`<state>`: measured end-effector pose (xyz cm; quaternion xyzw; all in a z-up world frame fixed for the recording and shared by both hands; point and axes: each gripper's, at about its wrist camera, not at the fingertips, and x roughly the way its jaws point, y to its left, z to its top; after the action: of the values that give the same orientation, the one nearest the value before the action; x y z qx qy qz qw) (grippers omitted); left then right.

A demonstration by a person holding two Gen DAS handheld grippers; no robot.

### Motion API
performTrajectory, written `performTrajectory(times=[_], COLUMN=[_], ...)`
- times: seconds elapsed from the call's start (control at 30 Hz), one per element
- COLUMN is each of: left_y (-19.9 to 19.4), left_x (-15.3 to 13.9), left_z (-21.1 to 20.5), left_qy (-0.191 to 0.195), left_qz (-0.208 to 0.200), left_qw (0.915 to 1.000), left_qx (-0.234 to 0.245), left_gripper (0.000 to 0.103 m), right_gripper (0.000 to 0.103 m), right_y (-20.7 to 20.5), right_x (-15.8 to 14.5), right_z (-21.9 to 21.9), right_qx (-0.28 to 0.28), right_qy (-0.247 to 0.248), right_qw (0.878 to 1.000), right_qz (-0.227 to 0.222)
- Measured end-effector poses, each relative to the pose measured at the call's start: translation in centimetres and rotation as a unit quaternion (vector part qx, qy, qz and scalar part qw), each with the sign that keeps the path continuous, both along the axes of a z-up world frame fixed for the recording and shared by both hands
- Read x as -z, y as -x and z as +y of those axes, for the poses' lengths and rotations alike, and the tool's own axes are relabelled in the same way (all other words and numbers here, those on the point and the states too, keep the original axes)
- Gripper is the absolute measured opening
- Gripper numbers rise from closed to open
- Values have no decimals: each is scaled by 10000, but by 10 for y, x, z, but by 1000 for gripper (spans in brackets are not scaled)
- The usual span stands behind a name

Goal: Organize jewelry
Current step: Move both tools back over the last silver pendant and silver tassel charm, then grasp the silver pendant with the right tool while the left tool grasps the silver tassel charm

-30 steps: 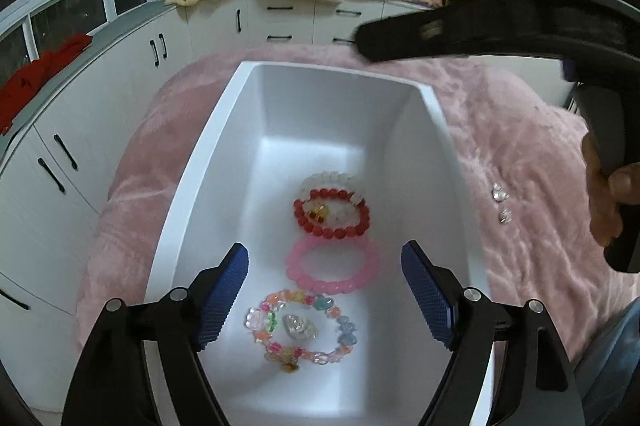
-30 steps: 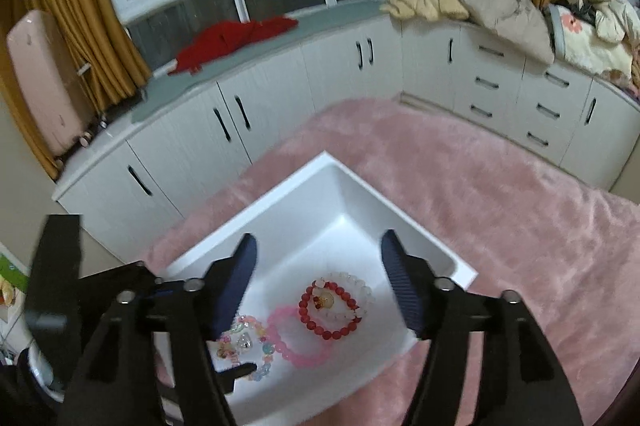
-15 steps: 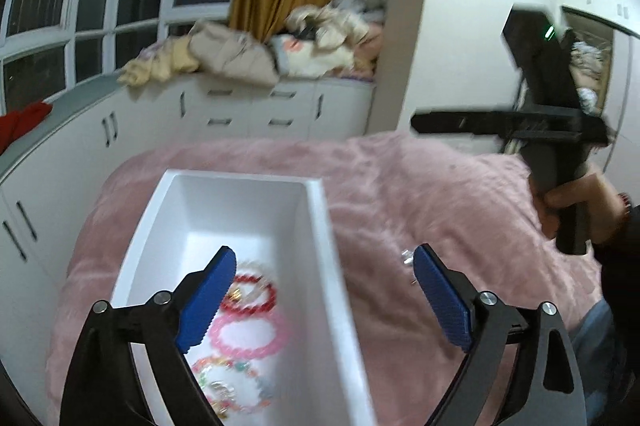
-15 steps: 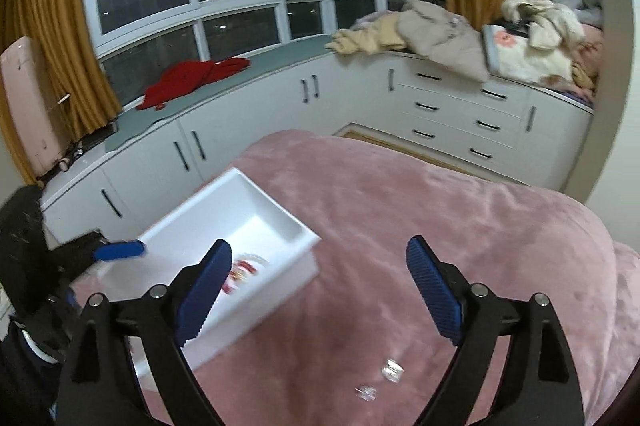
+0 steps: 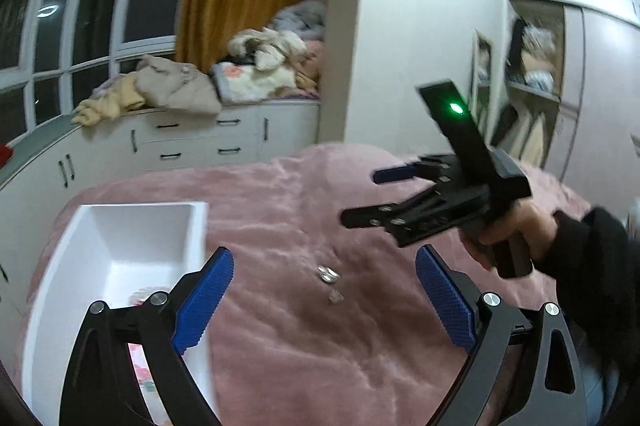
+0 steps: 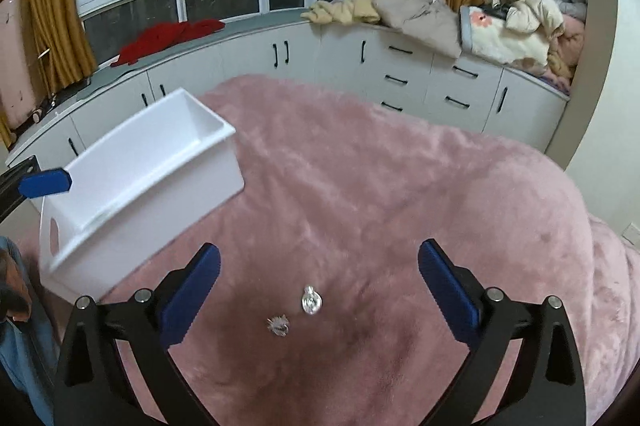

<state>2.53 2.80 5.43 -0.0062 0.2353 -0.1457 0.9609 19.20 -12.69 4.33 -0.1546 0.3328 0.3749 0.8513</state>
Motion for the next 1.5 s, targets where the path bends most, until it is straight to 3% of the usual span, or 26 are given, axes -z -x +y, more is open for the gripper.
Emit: performTrajectory(times=[0.13, 0.27, 0.43, 0.53, 0.67, 0.93, 1.07, 1.27, 1.5], left_y=[-13, -28, -48, -65, -81, -112, -119, -128, -137], left_x=[19, 34, 53, 72, 94, 134, 146, 150, 153], left_z=[-28, -43, -53, -62, -67, -63, -60, -52, -44], left_qy=[-268, -424, -537, -787, -961, -844, -807, -508, -247], left_qz=[178, 396, 591, 806, 1062, 1552, 1686, 1729, 1835], left_qw=[9992, 9979, 9961, 9929, 9890, 9838, 9819, 9831, 9821], left_qx=[220, 301, 364, 391, 381, 308, 322, 322, 340], left_gripper=[94, 94, 92, 82, 78, 63, 61, 56, 49], right_gripper=[98, 86, 73, 68, 63, 59, 47, 40, 22], right_y=[-6, -10, -28, -36, -40, -39, -37, -38, -41], right_x=[15, 28, 52, 63, 73, 86, 96, 107, 112], right_z=[3, 11, 8, 3, 2, 7, 14, 19, 22], right_qx=[-375, -670, -935, -1007, -1141, -1393, -1440, -1503, -1453], right_qy=[173, 396, 549, 584, 665, 704, 860, 1031, 1110], right_qw=[9991, 9969, 9940, 9929, 9908, 9870, 9851, 9821, 9815], right_qz=[-20, -134, 118, 262, 298, 392, 371, 479, 575])
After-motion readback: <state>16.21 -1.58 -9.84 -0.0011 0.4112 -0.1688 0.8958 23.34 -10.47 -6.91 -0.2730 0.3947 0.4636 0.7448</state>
